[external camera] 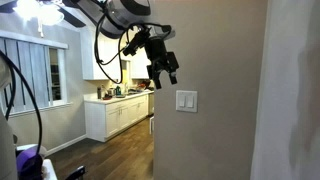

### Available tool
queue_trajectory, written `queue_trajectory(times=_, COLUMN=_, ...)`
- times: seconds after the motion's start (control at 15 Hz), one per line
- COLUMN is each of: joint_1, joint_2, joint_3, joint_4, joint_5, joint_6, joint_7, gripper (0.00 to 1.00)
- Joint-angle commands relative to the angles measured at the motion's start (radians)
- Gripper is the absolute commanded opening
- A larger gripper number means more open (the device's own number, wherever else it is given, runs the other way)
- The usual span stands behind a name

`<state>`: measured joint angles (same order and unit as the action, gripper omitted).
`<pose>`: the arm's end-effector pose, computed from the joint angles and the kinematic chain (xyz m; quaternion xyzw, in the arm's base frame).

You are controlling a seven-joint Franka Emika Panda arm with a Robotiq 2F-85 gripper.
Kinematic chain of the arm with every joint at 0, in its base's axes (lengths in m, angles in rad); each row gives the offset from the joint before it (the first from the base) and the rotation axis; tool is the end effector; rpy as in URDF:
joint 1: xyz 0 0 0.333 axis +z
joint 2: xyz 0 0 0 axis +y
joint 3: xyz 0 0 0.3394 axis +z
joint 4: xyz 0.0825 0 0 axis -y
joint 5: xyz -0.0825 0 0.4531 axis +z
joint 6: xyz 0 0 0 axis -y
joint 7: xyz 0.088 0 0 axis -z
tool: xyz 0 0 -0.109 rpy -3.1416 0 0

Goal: Turn off the light

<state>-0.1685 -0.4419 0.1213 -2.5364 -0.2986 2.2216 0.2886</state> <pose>0.4641 -0.0325 0.4233 0.9832 -0.0871 0.0760 0.1414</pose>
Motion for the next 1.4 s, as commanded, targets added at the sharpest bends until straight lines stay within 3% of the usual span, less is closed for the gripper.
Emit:
queue_trajectory(times=0.0, joint_1=0.020, joint_2=0.001, joint_3=-0.019, joint_4=0.002, joint_5=-0.009, joint_6=-0.005, joint_7=0.006, gripper=1.00)
queue_trajectory(times=0.8, joint_1=0.019, joint_2=0.010, joint_3=-0.018, joint_4=-0.001, joint_5=-0.023, joint_6=-0.011, joint_7=0.011, gripper=1.00)
queue_trajectory(times=1.07, joint_1=0.008, joint_2=0.068, joint_3=-0.042, joint_4=0.005, joint_5=-0.040, joint_6=0.080, joint_7=-0.003, gripper=1.00)
queue_trajectory(times=1.33, joint_1=0.004, joint_2=0.197, joint_3=-0.056, joint_4=0.062, joint_5=-0.082, joint_6=0.246, joint_7=-0.003, gripper=1.00)
